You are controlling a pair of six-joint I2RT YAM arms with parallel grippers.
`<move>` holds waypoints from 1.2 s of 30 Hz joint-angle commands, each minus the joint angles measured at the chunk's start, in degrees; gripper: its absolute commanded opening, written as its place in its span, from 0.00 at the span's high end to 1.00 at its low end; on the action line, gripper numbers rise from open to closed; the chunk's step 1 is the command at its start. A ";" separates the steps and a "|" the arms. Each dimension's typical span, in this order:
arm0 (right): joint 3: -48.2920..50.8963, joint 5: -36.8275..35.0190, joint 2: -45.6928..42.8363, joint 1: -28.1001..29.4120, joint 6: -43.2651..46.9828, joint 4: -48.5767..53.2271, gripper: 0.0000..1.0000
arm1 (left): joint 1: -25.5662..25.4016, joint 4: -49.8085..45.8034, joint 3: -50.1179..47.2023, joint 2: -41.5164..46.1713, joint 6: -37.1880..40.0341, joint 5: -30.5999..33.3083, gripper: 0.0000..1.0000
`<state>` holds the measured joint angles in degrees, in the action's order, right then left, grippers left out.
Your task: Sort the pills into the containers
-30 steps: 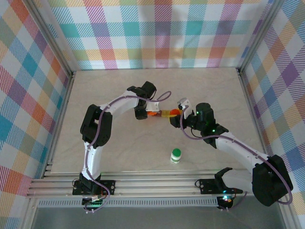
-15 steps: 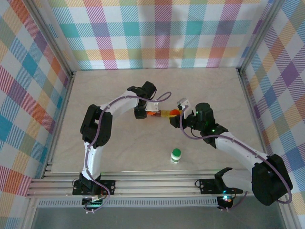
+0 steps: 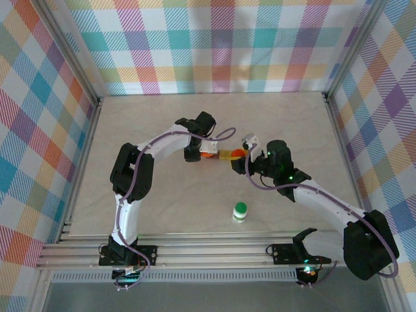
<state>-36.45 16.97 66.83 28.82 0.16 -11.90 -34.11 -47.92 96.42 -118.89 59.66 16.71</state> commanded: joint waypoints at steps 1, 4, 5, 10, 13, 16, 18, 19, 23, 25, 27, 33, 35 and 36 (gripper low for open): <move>-1.87 1.22 0.08 -0.17 -0.93 -0.30 0.66 | -0.52 -0.17 1.40 3.48 0.96 1.48 1.00; -1.79 1.31 0.05 -0.17 -1.02 -0.27 0.66 | -0.48 -0.07 1.66 3.37 1.33 1.77 1.00; -1.84 1.31 -0.02 -0.09 -0.96 -0.27 0.66 | -0.52 0.06 1.75 3.34 1.35 1.99 1.00; -1.84 1.50 0.34 -0.15 -1.22 -0.49 0.66 | -0.82 -0.75 1.75 2.29 1.60 2.55 1.00; -1.90 1.66 0.69 -0.16 -1.28 -0.66 0.66 | -1.61 -1.06 2.14 0.42 1.84 3.81 1.00; -1.89 1.49 0.72 -0.17 -1.17 -0.50 0.66 | -2.11 -1.30 2.28 -1.67 2.36 5.10 1.00; -1.71 1.40 0.60 -0.17 -1.20 -0.48 0.66 | -2.19 -1.30 2.45 -2.74 2.32 5.75 1.00; -1.69 1.40 0.54 -0.18 -1.13 -0.51 0.66 | -2.26 -1.29 2.53 -2.99 2.28 5.62 1.00; -1.75 1.21 0.56 -0.16 -1.03 -0.35 0.66 | -2.72 -1.55 2.83 -3.42 2.54 5.88 1.00; -1.85 1.31 0.63 -0.20 -1.14 -0.34 0.66 | -2.80 -1.49 3.13 -3.37 2.74 6.31 1.00; -1.81 1.40 0.58 -0.17 -1.13 -0.40 0.66 | -2.79 -1.47 3.46 -2.62 2.52 5.89 1.00; -1.81 1.53 0.50 -0.13 -1.22 -0.40 0.66 | -2.63 -1.30 3.43 -0.16 2.13 4.86 1.00; -1.81 1.66 0.73 -0.13 -1.22 -0.36 0.66 | -2.54 -1.08 3.16 0.45 1.96 4.38 1.00; -1.84 1.74 0.72 -0.14 -1.30 -0.39 0.66 | -2.46 -1.03 3.07 0.66 1.79 4.13 1.00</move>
<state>-36.53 17.21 67.42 28.82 -0.67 -11.88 -36.14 -47.97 98.52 -121.14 61.34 21.91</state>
